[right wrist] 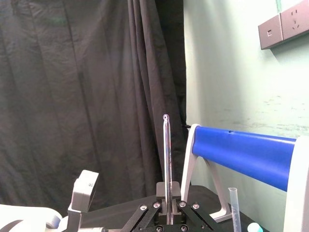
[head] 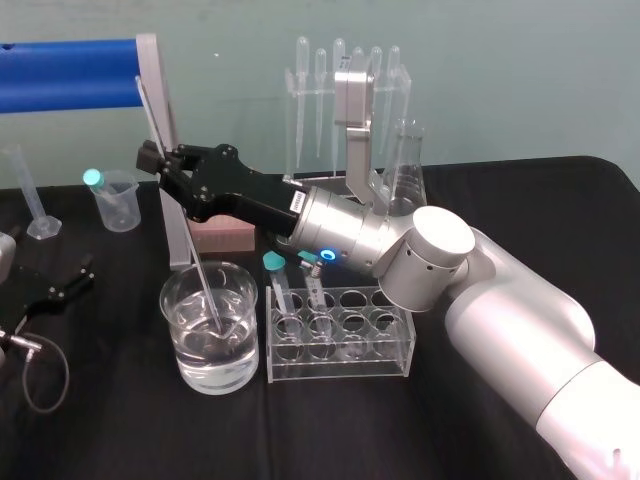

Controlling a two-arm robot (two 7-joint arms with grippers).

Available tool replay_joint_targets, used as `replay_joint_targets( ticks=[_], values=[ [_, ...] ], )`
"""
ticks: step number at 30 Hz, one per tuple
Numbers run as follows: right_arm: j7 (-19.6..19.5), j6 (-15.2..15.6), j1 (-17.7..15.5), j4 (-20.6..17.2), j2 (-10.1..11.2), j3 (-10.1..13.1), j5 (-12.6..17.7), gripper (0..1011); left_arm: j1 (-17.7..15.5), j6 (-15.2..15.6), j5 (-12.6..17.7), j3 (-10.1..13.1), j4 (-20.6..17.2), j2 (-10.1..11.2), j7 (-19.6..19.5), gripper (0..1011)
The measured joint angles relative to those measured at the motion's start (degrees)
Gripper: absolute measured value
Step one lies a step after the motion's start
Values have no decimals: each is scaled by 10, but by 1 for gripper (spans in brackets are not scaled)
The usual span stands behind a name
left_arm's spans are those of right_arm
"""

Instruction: Hold the thermometer with one hand and immerse one end into the beaker, then reinsert it into the test tube rack.

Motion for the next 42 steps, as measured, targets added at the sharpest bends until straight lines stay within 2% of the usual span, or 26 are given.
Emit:
replay_joint_targets(
  ticks=[42],
  values=[
    [0,0,0,0,0,0,0,53,0,0,0,0,0,0,0,1008]
  ],
)
